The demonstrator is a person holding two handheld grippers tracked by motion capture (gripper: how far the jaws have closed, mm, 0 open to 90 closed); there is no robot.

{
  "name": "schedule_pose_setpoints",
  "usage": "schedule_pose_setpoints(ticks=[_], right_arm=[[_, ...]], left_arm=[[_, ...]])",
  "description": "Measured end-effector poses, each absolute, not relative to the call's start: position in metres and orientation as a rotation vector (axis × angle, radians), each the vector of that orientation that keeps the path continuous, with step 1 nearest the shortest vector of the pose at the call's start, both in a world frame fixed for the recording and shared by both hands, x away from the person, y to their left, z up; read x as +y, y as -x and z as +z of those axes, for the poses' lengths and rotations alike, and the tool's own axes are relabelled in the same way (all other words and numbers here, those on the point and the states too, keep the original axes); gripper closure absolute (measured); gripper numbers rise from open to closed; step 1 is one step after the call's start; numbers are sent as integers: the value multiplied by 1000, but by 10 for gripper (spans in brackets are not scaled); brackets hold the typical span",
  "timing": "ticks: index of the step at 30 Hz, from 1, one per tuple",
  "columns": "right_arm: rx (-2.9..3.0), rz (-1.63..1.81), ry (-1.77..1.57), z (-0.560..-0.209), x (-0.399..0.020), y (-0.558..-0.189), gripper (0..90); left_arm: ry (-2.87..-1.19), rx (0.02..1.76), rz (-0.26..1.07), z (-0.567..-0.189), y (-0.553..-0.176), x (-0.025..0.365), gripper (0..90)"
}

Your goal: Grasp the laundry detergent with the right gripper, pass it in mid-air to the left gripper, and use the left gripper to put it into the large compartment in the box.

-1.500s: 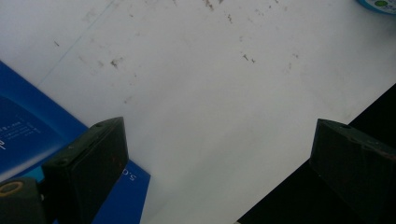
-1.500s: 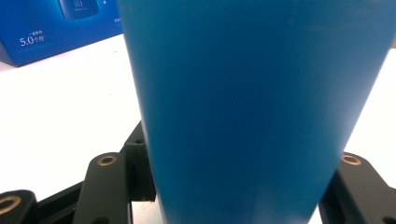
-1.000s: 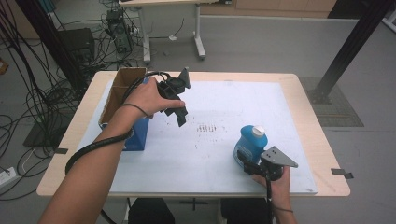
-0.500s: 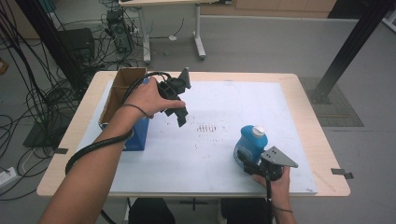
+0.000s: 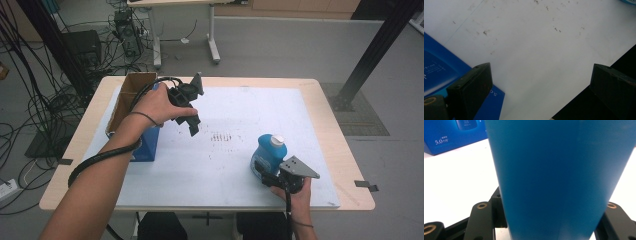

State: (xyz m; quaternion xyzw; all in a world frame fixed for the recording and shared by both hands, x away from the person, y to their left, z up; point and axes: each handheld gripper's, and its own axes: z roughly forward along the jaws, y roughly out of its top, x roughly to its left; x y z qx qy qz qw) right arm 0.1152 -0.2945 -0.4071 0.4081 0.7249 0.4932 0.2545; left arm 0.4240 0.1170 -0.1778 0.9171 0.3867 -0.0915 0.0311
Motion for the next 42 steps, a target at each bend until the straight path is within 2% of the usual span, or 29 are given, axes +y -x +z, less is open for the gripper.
schedule_pose_setpoints(ticks=[17, 24, 33, 42], right_arm=[[1988, 1415, -1122, -359, -304, -127, 419], [2050, 1446, -1041, -344, -316, -143, 418], [2116, 1536, -996, -335, -329, -167, 418], [2152, 1569, -963, -330, -335, -183, 418]], left_arm=[[-2831, 1162, -284, -172, -420, 117, 49], [-2828, 1130, -282, -164, -417, 120, 51], [-2821, 997, -251, -134, -409, 130, 50], [-2827, 775, -232, -90, -397, 140, 54]])
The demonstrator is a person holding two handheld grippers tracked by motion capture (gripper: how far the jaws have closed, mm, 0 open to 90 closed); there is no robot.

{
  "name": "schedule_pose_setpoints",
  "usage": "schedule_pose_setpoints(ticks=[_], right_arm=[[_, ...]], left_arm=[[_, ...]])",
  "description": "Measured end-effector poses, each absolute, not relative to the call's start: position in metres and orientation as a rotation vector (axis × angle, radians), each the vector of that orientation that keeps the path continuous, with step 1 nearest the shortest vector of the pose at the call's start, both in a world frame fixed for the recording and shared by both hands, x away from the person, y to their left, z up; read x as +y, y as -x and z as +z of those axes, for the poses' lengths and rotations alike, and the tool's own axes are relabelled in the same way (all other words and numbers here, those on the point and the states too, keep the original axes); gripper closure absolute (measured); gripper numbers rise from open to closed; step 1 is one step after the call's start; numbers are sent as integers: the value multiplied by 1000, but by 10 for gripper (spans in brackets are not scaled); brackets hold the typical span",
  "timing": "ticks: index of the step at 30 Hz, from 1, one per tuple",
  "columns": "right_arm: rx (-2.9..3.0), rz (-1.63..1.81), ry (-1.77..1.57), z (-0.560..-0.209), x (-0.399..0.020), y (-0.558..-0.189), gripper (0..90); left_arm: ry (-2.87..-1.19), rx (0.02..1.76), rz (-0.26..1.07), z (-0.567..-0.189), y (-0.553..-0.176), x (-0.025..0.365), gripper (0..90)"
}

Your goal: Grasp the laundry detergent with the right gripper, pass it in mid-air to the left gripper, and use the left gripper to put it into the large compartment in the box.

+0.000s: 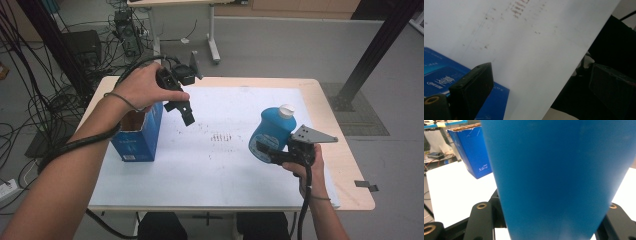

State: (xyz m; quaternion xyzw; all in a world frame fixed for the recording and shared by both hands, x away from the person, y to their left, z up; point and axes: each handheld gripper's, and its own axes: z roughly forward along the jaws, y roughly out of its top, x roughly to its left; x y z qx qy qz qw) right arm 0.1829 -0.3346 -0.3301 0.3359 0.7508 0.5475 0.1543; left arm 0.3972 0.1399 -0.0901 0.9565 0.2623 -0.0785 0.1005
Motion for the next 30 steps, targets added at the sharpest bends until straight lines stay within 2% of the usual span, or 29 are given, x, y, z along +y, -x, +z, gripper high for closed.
schedule_pose_setpoints(ticks=[9, 15, 30], right_arm=[[2208, 1604, -891, -329, -338, -193, 418], [2248, 1613, -830, -326, -340, -199, 418], [2377, 1673, -634, -308, -328, -224, 418]], left_arm=[[-2844, 527, -252, -64, -389, 138, 52], [-2876, 365, -234, -46, -376, 122, 48], [-2918, 274, -199, -36, -361, 89, 63]])
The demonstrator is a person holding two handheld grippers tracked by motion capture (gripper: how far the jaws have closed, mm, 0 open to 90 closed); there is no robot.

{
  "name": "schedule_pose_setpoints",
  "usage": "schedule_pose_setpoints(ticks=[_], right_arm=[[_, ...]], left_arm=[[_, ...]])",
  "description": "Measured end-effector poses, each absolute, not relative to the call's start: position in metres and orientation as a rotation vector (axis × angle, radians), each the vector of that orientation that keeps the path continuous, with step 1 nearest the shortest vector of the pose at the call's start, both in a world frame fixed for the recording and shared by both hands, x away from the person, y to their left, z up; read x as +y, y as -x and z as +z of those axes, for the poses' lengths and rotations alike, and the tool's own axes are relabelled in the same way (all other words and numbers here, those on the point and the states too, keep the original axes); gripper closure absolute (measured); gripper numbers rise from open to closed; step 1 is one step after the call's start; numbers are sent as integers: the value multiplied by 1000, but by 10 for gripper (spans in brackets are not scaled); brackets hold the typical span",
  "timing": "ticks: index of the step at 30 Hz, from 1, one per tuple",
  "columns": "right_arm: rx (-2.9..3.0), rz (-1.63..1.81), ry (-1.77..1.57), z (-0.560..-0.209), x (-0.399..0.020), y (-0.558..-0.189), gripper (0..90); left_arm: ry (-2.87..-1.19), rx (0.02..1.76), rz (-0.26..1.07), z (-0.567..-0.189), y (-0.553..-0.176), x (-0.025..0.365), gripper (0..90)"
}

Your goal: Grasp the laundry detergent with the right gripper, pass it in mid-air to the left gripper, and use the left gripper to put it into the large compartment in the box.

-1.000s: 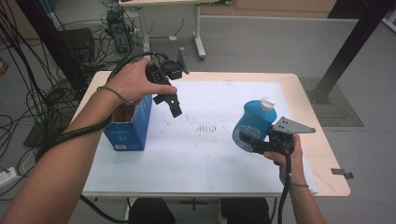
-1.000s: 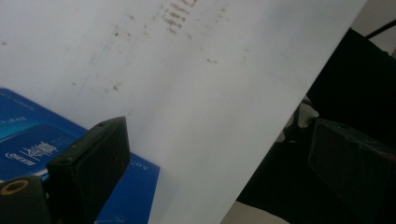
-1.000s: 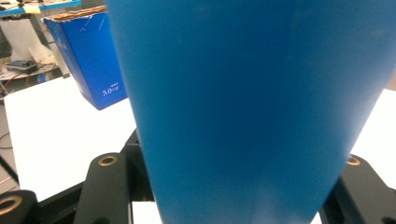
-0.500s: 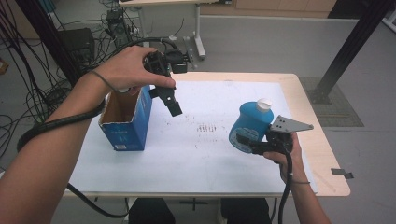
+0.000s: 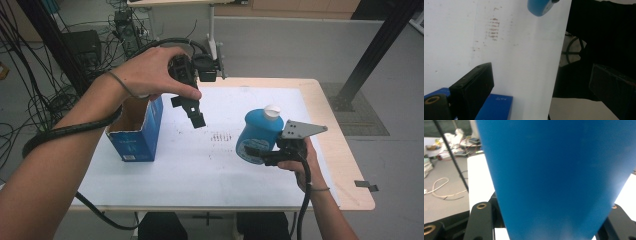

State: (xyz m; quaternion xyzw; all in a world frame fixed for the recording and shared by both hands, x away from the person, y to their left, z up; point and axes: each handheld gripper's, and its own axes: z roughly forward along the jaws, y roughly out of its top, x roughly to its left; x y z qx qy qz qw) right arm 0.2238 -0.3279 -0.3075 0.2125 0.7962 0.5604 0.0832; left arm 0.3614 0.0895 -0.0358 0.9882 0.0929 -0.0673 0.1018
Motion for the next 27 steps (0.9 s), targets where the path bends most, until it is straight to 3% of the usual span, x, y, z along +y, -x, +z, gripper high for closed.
schedule_pose_setpoints(ticks=[27], right_arm=[[2591, 1711, -358, -293, -283, -265, 418]], left_arm=[[-2968, 200, -224, -34, -349, 50, 80]])
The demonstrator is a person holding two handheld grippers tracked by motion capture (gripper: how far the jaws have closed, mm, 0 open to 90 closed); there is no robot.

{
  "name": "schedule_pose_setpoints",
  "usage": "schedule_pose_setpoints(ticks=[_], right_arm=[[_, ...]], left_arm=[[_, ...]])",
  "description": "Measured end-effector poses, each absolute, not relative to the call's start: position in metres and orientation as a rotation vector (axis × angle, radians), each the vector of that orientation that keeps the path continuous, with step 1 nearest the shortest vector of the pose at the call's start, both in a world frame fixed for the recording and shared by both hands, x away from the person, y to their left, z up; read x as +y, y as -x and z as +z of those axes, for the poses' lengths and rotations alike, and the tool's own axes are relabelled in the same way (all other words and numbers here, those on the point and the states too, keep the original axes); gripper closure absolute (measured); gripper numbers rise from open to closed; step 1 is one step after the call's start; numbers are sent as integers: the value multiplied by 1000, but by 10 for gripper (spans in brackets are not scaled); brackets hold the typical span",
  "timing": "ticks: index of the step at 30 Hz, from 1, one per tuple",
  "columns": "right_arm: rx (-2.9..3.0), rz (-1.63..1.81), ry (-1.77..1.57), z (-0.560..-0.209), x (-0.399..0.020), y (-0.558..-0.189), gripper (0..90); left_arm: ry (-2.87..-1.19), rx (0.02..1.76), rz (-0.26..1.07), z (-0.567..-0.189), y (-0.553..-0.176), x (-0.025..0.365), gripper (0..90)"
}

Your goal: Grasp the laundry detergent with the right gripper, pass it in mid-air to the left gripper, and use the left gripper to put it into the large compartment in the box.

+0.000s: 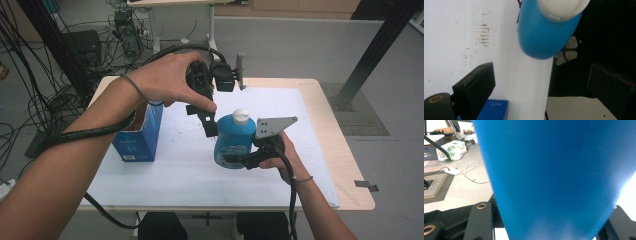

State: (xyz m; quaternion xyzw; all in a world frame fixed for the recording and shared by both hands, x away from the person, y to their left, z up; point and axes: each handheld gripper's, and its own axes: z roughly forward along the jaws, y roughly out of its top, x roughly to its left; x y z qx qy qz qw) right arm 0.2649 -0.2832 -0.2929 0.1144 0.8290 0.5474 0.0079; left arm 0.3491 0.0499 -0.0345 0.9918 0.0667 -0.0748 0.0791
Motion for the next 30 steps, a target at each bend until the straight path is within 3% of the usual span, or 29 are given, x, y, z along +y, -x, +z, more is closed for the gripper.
schedule_pose_setpoints(ticks=[30], right_arm=[[2695, 1673, -215, -277, -255, -282, 418]], left_arm=[[-3056, 87, -186, -39, -333, 3, 79]])
